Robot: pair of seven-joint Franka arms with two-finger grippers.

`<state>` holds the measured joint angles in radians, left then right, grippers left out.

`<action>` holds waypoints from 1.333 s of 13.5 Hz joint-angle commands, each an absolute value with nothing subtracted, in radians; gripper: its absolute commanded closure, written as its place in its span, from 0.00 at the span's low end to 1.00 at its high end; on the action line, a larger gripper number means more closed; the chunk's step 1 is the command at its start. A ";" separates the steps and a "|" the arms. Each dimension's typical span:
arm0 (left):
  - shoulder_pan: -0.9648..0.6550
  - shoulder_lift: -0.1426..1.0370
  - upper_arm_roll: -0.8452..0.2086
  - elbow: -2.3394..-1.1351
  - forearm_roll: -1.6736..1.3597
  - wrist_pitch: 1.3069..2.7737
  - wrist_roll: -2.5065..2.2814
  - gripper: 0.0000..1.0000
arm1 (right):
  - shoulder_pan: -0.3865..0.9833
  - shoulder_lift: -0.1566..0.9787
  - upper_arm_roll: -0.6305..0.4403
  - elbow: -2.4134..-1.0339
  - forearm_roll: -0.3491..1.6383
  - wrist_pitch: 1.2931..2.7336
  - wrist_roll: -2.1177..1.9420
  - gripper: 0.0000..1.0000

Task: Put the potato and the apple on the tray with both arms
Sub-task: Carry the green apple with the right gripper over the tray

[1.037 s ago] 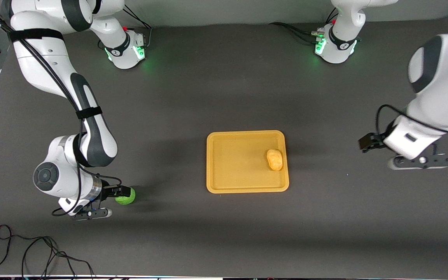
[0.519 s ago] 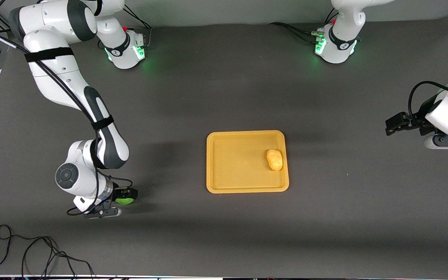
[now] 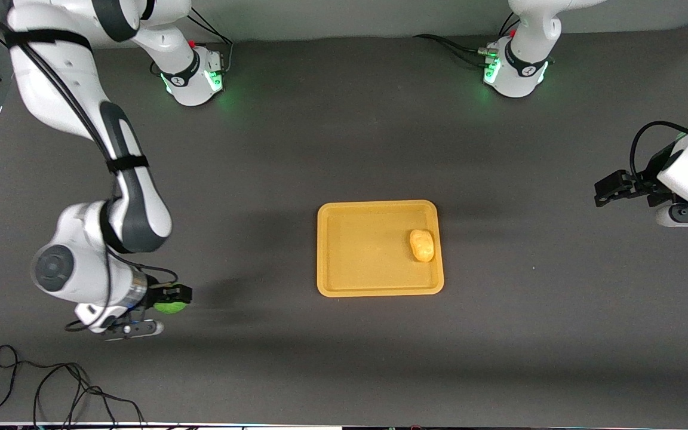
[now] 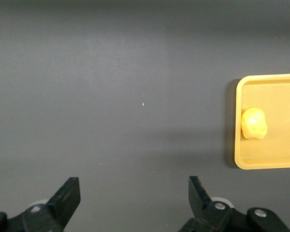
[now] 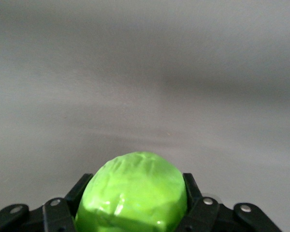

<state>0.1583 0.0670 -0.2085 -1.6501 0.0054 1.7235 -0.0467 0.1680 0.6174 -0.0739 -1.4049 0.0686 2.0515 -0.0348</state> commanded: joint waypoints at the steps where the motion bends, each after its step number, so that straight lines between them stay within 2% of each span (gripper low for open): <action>1: 0.187 0.057 -0.209 -1.651 0.009 1.707 -0.043 0.00 | 0.186 0.511 -0.078 -1.338 0.017 1.868 -0.029 0.39; 4: 0.228 0.058 -0.209 -1.646 0.009 1.717 -0.035 0.00 | 0.263 0.492 -0.078 -1.205 0.012 1.683 0.131 0.39; 7: 0.209 0.058 -0.193 -1.644 0.027 1.718 -0.032 0.00 | 0.426 0.529 -0.074 -1.145 0.005 1.663 0.386 0.39; 10: 0.023 0.051 -0.011 -1.641 0.051 1.726 -0.032 0.00 | 0.598 0.677 -0.071 -0.972 0.006 1.669 0.677 0.39; 11: 0.011 0.049 0.001 -1.641 0.048 1.723 -0.029 0.00 | 0.630 0.719 -0.071 -0.932 0.008 1.678 0.739 0.39; 14: -0.047 0.037 0.055 -1.644 0.040 1.697 -0.029 0.00 | 0.734 0.802 -0.069 -0.933 0.009 1.807 0.853 0.39; 18: -0.046 0.018 0.051 -1.638 0.017 1.657 -0.028 0.00 | 0.795 0.974 -0.074 -0.936 0.002 2.020 0.894 0.39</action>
<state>-0.0207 0.0448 0.0335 -1.6387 0.0346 1.6930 -0.0395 0.7826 0.8810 -0.0609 -1.0004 0.0200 1.9631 0.8659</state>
